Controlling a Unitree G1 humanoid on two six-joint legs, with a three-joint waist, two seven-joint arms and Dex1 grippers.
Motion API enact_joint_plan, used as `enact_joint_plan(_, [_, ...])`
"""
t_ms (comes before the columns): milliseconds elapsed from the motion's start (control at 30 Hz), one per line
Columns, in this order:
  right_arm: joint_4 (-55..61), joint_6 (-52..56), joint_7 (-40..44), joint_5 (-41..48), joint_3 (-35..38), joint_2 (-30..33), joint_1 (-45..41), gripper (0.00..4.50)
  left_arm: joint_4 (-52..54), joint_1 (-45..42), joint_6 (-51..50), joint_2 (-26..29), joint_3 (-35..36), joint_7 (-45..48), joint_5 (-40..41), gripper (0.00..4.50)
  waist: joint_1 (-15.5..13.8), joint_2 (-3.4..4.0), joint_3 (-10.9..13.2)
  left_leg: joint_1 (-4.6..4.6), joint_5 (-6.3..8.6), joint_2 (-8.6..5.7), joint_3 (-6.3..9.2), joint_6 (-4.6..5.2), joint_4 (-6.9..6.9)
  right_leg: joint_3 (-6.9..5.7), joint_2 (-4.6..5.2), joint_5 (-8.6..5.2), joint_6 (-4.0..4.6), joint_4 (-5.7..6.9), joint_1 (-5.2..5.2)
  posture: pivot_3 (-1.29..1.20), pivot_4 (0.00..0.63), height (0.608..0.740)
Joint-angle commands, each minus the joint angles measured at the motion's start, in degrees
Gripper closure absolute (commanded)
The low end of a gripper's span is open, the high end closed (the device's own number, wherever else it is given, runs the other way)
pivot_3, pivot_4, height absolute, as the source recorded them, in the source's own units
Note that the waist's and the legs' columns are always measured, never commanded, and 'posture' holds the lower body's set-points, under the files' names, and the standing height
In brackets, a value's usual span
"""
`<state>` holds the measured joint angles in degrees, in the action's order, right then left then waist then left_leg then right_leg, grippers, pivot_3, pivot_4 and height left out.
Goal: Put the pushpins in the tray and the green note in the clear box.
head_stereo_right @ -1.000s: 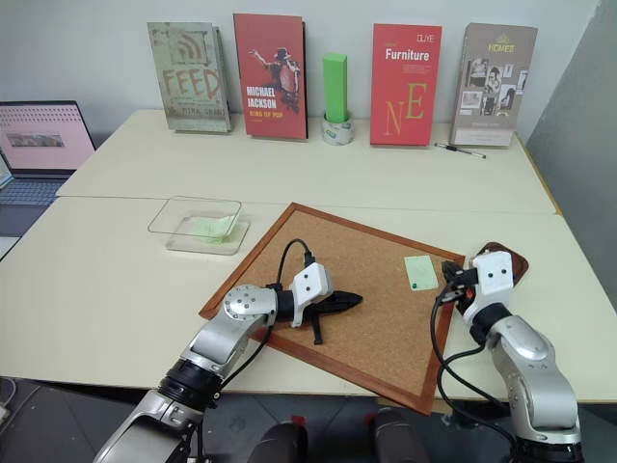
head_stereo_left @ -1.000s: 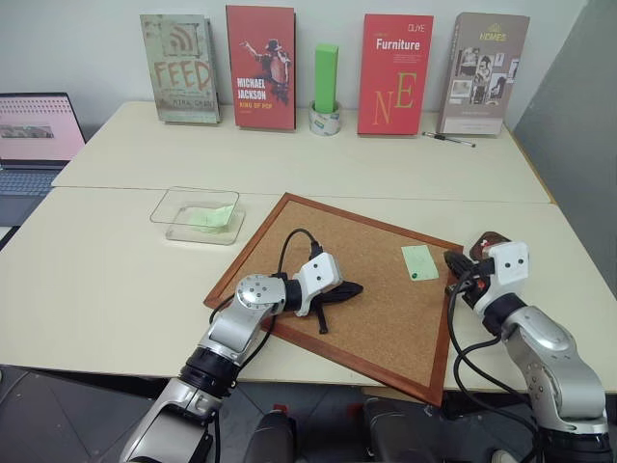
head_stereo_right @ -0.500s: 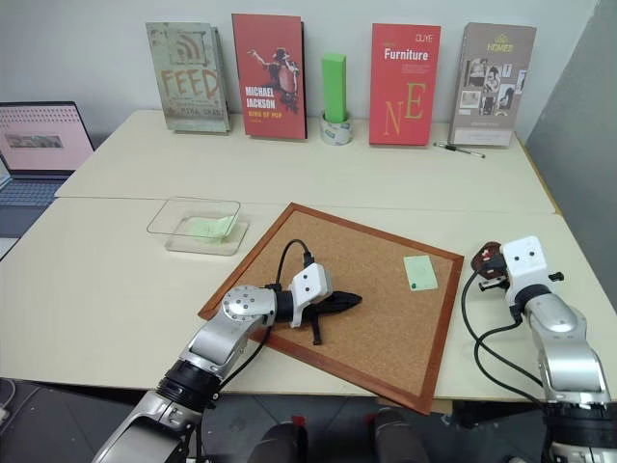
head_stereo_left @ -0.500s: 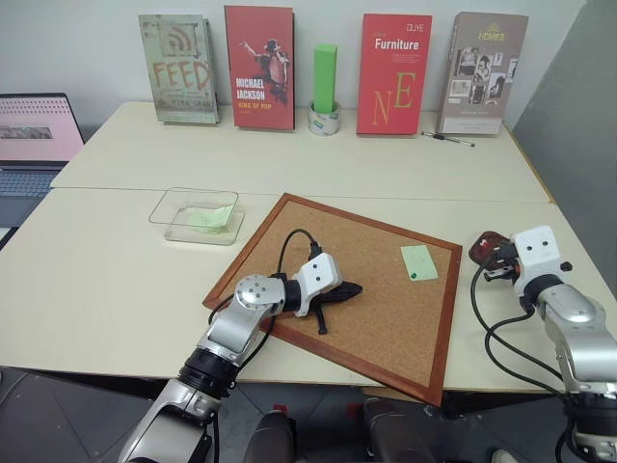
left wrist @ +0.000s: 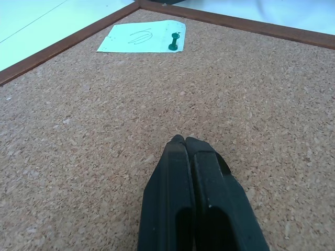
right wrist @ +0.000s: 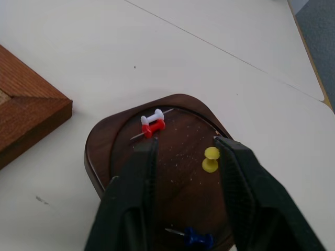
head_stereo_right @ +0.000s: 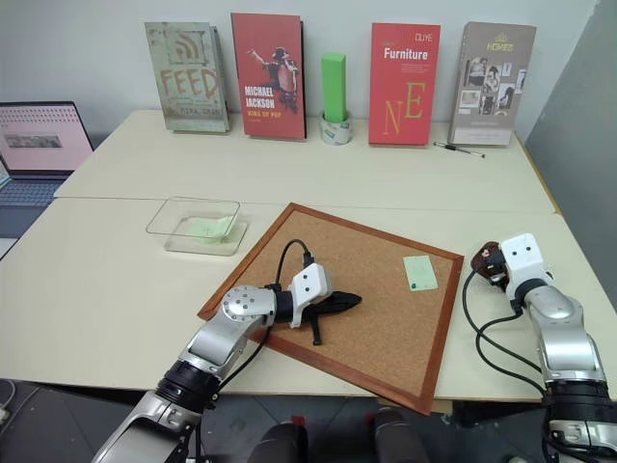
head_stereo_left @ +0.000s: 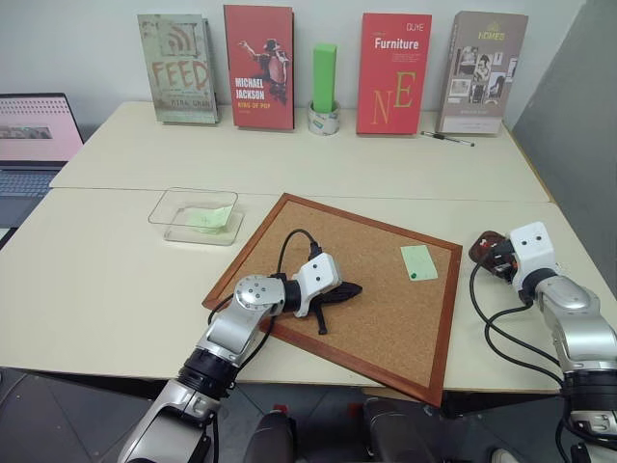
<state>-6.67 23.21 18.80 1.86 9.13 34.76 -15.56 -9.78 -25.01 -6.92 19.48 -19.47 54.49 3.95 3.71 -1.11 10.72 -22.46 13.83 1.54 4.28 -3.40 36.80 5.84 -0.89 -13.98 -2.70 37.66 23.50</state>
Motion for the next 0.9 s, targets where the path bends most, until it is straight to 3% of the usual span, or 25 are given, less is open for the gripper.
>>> enact_joint_plan(33, [2.82, 1.11, 0.38, 1.72, 2.43, 0.11, -1.0, 1.72, -1.16, 1.21, -0.95, 0.94, -1.0, 0.41, -1.27, 4.5, 0.0, 0.0, 0.0, 0.0, 0.0, 0.0, 0.0, 0.0, 0.0, 0.0, 0.0, 0.0, -0.01, 0.0, 0.0, 0.0, 0.15, 0.74])
enact_joint_plan(900, [11.73, 20.11, 0.41, 14.49, 8.85, -2.63, 0.57, 1.72, -2.4, 0.59, -0.02, 0.86, -1.24, 0.56, -1.65, 4.5, -0.01, 0.0, 0.0, -0.01, 0.0, 0.0, 0.01, 0.0, 0.0, 0.0, 0.0, 0.0, 0.01, 0.0, 0.0, 0.0, 0.15, 0.74])
